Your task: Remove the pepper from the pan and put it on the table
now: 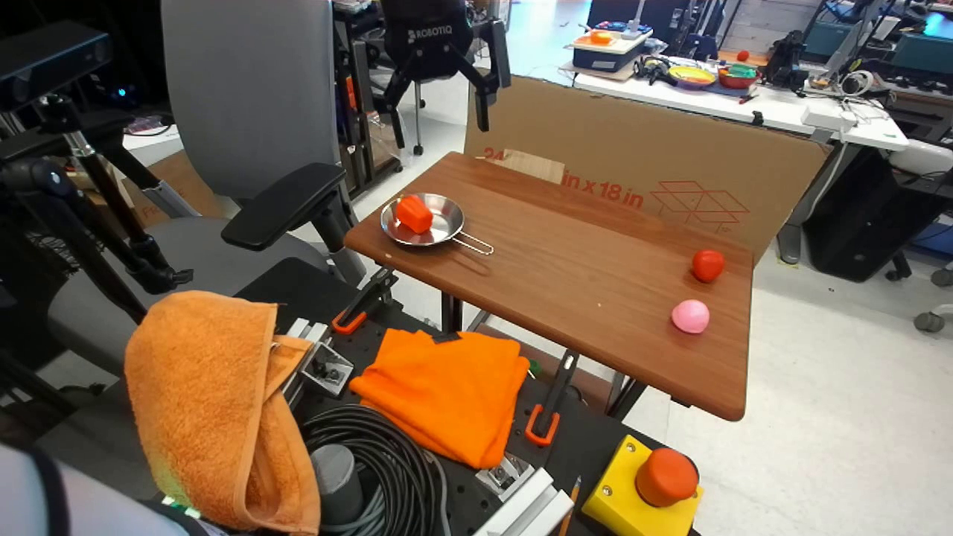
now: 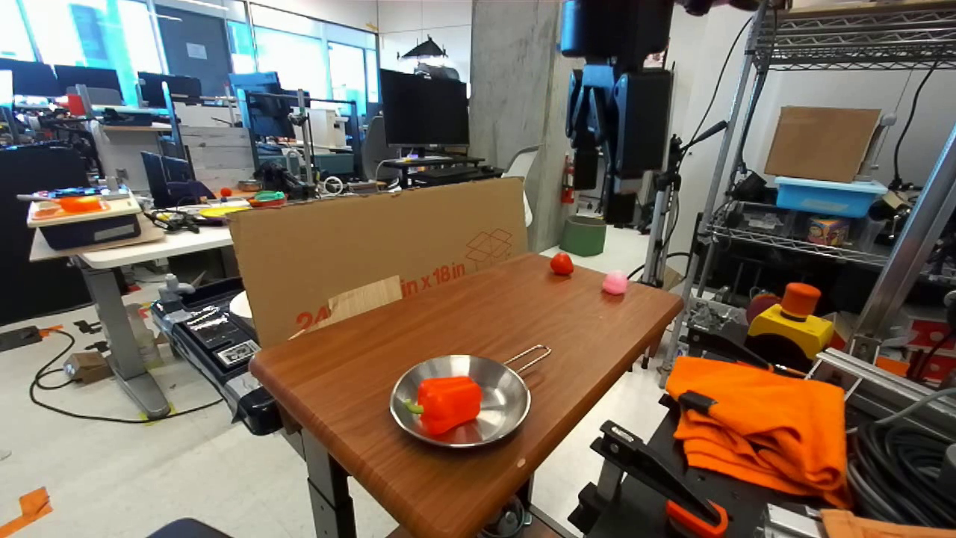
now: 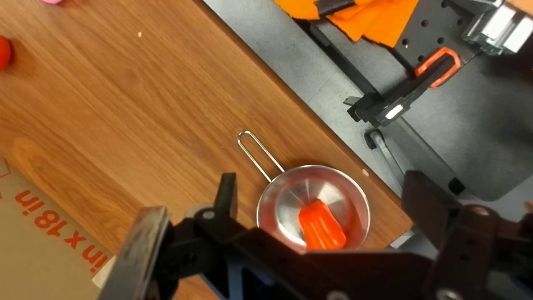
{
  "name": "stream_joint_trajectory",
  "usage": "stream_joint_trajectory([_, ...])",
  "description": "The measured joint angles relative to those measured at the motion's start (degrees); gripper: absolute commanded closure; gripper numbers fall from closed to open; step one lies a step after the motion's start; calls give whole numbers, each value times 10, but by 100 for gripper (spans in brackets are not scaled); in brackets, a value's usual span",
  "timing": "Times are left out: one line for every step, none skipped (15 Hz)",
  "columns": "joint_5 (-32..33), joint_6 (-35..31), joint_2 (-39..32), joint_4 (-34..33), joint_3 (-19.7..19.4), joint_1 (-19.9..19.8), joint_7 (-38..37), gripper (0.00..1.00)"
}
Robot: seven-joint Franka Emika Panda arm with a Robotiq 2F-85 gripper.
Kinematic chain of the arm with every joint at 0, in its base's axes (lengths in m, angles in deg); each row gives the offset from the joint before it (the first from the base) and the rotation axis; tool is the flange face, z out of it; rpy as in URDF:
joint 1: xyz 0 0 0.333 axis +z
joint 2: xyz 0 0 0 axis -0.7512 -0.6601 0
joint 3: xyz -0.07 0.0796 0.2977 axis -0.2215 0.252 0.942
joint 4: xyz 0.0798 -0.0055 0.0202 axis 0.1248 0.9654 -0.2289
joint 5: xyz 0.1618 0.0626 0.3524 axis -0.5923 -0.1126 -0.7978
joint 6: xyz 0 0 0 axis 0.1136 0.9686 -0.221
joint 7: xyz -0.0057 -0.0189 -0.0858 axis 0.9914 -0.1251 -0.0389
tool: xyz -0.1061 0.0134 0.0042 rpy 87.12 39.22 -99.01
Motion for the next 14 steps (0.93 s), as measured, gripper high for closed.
stream_joint_trajectory([0,0,-3,0,-1,0,0,0])
stream_joint_trajectory([0,0,-6,0,-2,0,-1,0])
stream_joint_trajectory([0,1,-9,0,-3,-1,-2,0])
stream_joint_trajectory([2,2,-12,0,-3,-1,-4,0])
stream_joint_trajectory([4,3,-14,0,-3,-2,-6,0])
stream_joint_trajectory([6,6,-17,0,-3,-2,-8,0])
stream_joint_trajectory([6,8,-19,0,-3,-2,-9,0])
stream_joint_trajectory([6,9,-22,0,-3,-2,-9,0])
stream_joint_trajectory([6,10,-24,0,-4,-2,-9,0])
stream_joint_trajectory([6,11,-28,0,-6,-2,-9,0])
stream_joint_trajectory([6,12,-32,0,-7,-3,-9,0])
stream_joint_trajectory([6,13,-38,0,-9,-5,-9,0])
stream_joint_trajectory([6,13,-42,0,-10,-6,-9,0])
stream_joint_trajectory([6,13,-45,0,-10,-8,-9,0])
